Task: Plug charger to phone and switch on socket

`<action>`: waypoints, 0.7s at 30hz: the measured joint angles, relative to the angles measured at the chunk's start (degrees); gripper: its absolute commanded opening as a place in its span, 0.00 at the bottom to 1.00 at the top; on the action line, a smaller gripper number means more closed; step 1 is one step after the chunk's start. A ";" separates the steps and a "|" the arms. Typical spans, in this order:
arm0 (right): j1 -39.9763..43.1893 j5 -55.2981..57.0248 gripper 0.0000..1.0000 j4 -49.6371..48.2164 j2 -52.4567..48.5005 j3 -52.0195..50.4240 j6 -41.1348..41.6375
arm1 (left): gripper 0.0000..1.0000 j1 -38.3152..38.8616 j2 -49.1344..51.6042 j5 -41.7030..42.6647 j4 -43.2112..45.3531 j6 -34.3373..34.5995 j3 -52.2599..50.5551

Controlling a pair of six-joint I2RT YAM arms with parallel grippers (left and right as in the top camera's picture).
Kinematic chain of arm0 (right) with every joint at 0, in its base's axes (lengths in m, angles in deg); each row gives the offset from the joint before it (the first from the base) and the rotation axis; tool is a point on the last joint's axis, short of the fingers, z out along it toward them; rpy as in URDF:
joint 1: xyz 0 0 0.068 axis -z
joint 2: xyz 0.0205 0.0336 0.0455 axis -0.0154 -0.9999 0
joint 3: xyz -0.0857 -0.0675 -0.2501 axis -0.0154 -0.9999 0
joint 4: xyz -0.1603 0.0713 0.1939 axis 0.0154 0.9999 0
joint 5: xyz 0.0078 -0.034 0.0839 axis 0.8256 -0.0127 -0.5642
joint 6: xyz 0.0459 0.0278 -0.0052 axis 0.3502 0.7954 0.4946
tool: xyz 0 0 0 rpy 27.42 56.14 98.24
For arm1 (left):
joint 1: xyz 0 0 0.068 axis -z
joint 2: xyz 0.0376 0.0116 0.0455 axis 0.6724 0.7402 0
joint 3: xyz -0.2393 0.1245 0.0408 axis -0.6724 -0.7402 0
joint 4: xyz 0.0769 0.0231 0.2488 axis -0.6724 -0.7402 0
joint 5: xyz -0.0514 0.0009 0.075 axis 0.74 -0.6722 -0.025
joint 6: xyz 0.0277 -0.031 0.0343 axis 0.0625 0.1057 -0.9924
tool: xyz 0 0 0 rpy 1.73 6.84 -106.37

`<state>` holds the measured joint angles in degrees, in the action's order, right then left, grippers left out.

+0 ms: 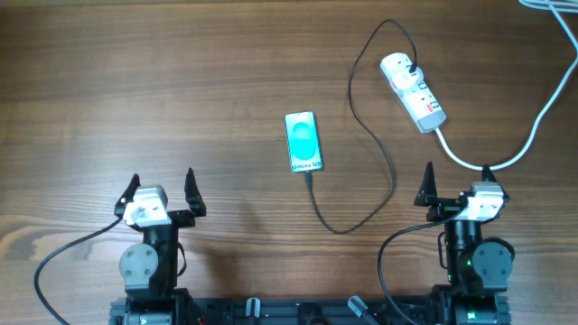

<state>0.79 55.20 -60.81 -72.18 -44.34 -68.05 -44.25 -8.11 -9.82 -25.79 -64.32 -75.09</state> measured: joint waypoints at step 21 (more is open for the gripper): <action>-0.02 0.00 1.00 0.00 0.00 0.00 0.00 | 1.00 0.00 0.00 0.00 0.00 0.00 0.00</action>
<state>0.77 55.20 -60.81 -72.18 -44.34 -68.05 -44.25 -8.11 -9.82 -25.79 -64.32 -75.09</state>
